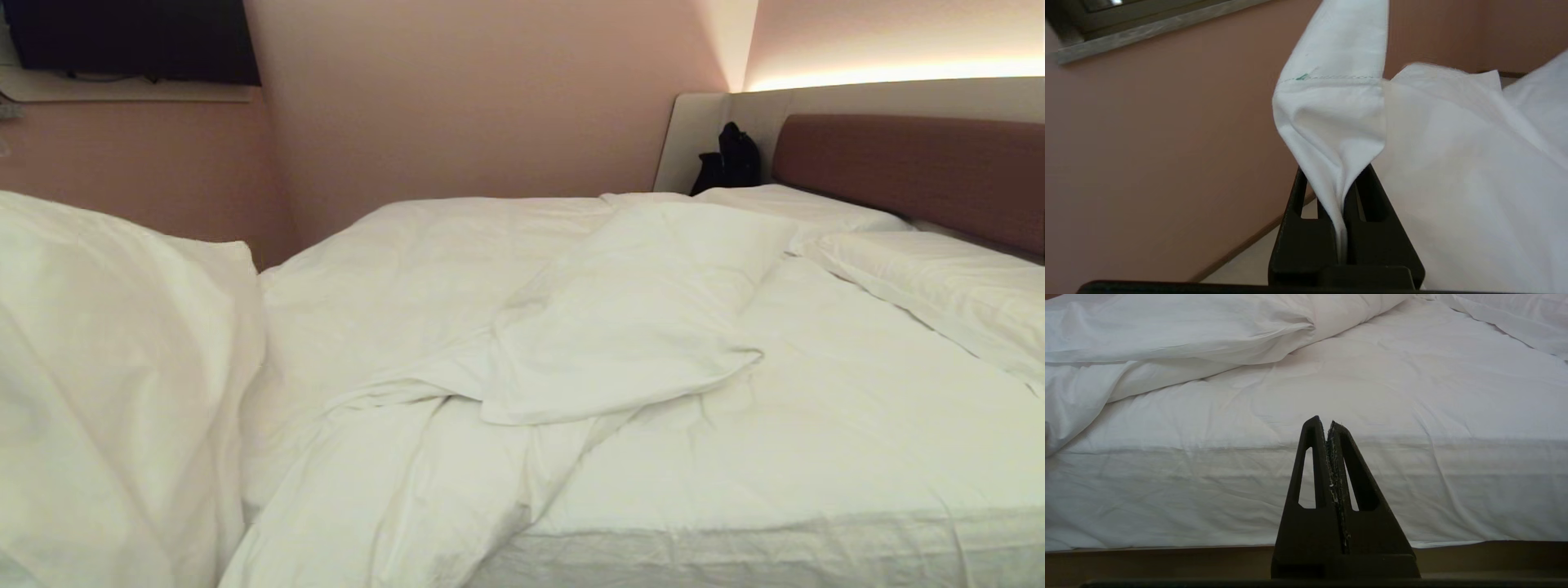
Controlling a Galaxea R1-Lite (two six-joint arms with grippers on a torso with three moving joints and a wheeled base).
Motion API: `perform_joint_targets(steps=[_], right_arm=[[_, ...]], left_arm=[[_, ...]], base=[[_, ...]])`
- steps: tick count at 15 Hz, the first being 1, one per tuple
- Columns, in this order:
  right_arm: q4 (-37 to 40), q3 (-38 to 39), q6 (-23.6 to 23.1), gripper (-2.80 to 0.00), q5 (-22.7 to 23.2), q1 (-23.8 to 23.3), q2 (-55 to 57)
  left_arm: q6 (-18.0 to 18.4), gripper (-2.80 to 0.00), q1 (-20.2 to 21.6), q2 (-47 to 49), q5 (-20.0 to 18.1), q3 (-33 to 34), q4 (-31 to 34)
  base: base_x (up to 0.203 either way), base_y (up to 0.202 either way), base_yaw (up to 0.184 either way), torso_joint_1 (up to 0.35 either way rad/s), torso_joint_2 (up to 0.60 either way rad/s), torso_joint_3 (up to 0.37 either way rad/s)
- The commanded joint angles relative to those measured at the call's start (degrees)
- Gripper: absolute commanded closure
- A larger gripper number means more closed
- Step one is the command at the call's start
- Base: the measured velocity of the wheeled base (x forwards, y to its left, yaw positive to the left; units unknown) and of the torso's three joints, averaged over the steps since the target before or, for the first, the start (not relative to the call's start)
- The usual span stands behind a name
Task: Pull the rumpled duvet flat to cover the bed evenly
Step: Flatten the corners of the folded blanket
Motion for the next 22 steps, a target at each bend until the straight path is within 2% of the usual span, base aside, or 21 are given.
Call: perform_joint_targets(steps=[1,4,9,18,22], right_arm=[[-0.01,0.0,-0.04,0.0,0.0,0.0,0.09],[-0.01,0.0,-0.04,0.0,0.0,-0.05,0.09],[-0.01,0.0,-0.04,0.0,0.0,0.0,0.09],[-0.01,0.0,-0.04,0.0,0.0,-0.03,0.09],[-0.01,0.0,-0.04,0.0,0.0,0.0,0.09]], left_arm=[[0.1,0.0,0.09,-3.66,2.26,1.58,-0.32],[0.36,0.0,0.09,-6.64,7.33,3.12,-0.29],[1.35,0.0,0.09,-8.44,7.75,6.39,-0.48],[0.74,0.0,0.01,-7.98,6.62,8.14,-0.84],[0.3,0.0,0.09,-8.42,2.09,8.24,-0.92]], base=[[0.0,0.0,0.0,0.0,0.0,0.0],[0.0,0.0,0.0,0.0,0.0,0.0],[0.0,0.0,0.0,0.0,0.0,0.0],[0.0,0.0,0.0,0.0,0.0,0.0],[0.0,0.0,0.0,0.0,0.0,0.0]])
